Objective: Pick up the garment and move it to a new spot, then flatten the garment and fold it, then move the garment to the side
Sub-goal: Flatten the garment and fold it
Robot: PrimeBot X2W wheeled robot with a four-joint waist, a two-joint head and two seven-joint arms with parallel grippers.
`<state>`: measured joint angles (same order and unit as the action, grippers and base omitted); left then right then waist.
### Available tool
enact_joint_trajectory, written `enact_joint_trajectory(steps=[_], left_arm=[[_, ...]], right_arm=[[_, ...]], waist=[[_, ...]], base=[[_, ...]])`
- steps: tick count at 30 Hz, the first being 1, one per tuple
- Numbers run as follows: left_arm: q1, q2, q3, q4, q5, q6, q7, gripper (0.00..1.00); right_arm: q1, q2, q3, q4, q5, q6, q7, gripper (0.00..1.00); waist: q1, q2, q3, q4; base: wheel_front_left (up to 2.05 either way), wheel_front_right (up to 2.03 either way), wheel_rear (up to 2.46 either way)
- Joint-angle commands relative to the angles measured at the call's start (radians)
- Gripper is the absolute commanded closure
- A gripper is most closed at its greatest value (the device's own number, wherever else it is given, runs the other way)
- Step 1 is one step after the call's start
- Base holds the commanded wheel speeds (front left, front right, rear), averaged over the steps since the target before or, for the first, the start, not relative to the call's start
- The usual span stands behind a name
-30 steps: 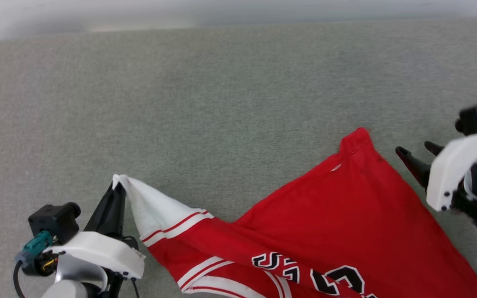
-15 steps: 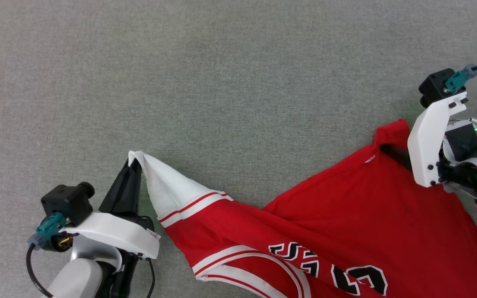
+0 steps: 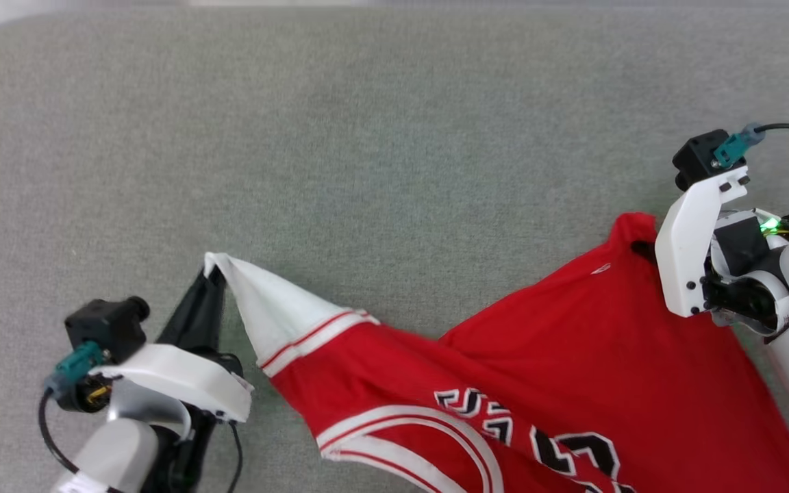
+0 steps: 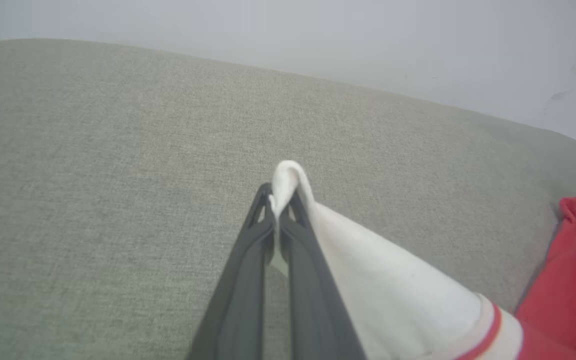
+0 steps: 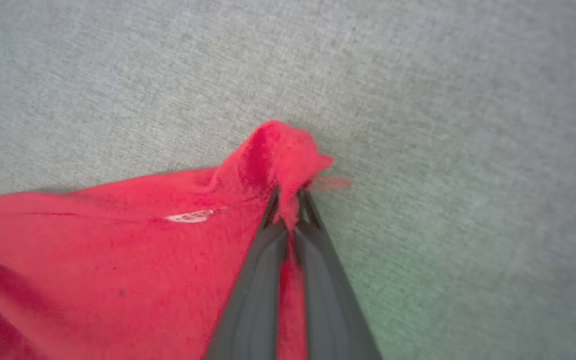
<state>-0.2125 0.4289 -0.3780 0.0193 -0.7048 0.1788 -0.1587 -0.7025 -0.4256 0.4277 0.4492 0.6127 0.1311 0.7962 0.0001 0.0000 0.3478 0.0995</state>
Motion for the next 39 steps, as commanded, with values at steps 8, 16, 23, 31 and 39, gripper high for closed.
enact_joint_trajectory(steps=[8, 16, 23, 31, 39], left_arm=[[-0.17, 0.061, 0.04, 0.081, -0.002, -0.037, 0.043, 1.0], [-0.38, 0.076, 0.063, 0.285, -0.012, -0.095, 0.057, 1.0], [-0.654, 0.055, 0.061, 0.483, 0.018, -0.141, 0.033, 1.0], [-0.983, 0.058, 0.073, 0.627, 0.049, -0.169, -0.006, 1.0], [-1.256, 0.085, 0.114, 0.705, 0.039, -0.209, -0.033, 1.0]], right_arm=[[-0.053, 0.025, -0.021, 0.073, -0.081, -0.001, -0.194, 1.0], [-0.133, 0.091, -0.059, 0.176, -0.148, -0.001, -0.321, 1.0], [-0.281, 0.128, -0.119, 0.263, -0.226, -0.001, -0.456, 1.0], [-0.534, 0.143, -0.239, 0.319, -0.294, -0.001, -0.585, 1.0], [-0.774, 0.152, -0.318, 0.34, -0.356, -0.001, -0.638, 1.0]], waist=[[-0.0001, 0.0, -0.155, -0.069], [-0.0001, 0.0, -0.213, -0.117], [-0.0001, 0.0, -0.192, -0.133], [-0.0001, 0.0, -0.097, -0.13], [-0.0001, 0.0, 0.047, -0.131]], base=[[0.0, 0.0, 0.0], [0.0, 0.0, 0.0], [0.0, 0.0, 0.0], [0.0, 0.0, 0.0], [0.0, 0.0, 0.0]])
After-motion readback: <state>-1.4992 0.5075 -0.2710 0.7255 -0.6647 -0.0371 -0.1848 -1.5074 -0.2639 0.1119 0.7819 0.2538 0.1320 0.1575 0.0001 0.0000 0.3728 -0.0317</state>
